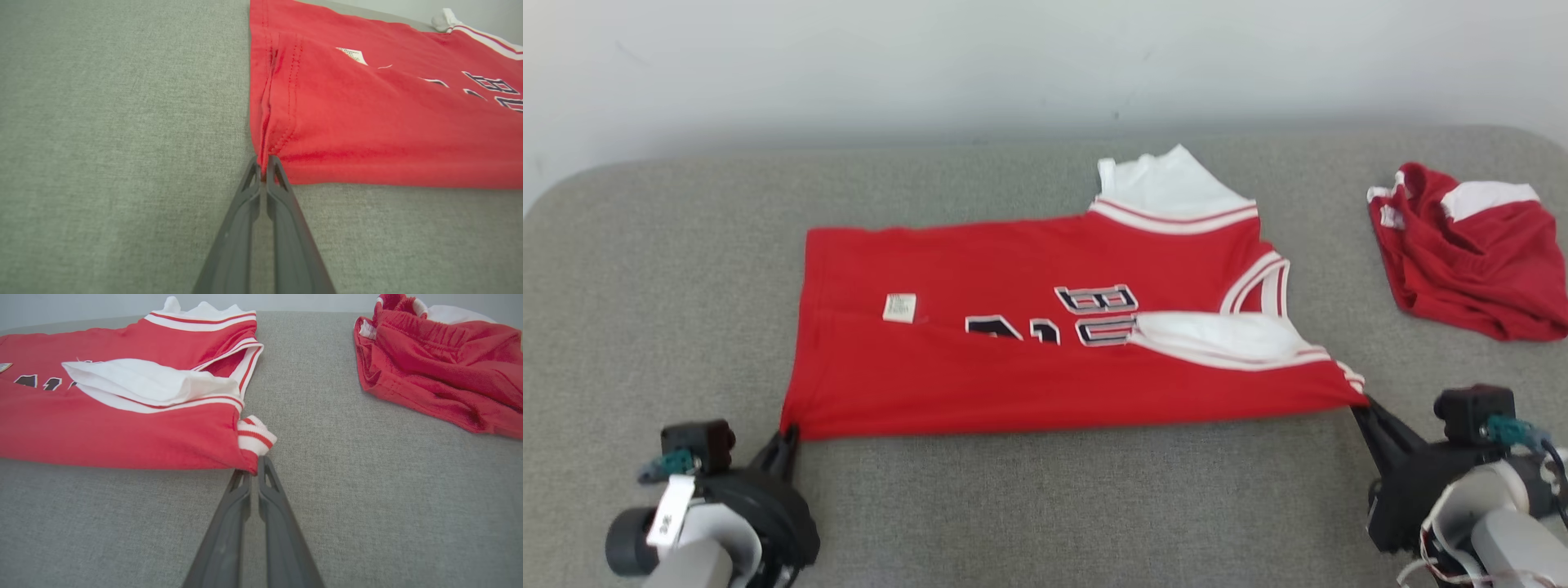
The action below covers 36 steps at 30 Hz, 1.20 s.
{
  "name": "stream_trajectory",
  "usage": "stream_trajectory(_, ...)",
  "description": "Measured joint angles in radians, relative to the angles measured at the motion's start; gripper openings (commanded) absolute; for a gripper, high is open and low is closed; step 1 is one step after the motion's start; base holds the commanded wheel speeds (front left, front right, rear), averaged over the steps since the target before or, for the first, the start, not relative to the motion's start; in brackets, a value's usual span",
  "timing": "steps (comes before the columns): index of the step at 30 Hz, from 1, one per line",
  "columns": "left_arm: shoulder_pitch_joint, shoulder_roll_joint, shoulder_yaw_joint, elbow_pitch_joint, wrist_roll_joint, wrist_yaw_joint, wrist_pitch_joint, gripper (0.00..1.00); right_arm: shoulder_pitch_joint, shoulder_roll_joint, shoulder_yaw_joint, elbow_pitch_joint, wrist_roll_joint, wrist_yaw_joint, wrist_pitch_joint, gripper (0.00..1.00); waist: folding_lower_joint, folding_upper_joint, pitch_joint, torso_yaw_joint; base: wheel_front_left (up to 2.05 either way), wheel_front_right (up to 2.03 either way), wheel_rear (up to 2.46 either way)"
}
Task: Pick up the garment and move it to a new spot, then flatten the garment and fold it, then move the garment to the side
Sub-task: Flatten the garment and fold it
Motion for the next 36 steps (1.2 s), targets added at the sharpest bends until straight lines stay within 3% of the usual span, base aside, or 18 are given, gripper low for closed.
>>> stream_trajectory(15, 0.202, 0.001, -0.039, -0.024, -0.004, -0.017, -0.014, 0.0, 0.265, -0.043, -0.011, -0.079, 0.082, 0.029, -0.014, 0.0, -0.0002, -0.0001, -0.141, 0.021, 0.0, 0.0, 0.0)
stream_trajectory(24, 0.245, 0.012, -0.041, -0.057, -0.004, -0.016, -0.017, 0.0, 0.336, -0.045, -0.007, -0.143, 0.107, 0.028, 0.022, 0.0, -0.0001, 0.0, -0.154, 0.032, 0.0, 0.0, 0.0)
stream_trajectory(36, 0.259, 0.022, -0.045, -0.091, -0.004, 0.002, 0.001, 0.0, 0.388, -0.056, -0.006, -0.182, 0.124, 0.002, 0.093, 0.0, 0.0, 0.0, -0.157, 0.041, 0.0, 0.0, 0.0)
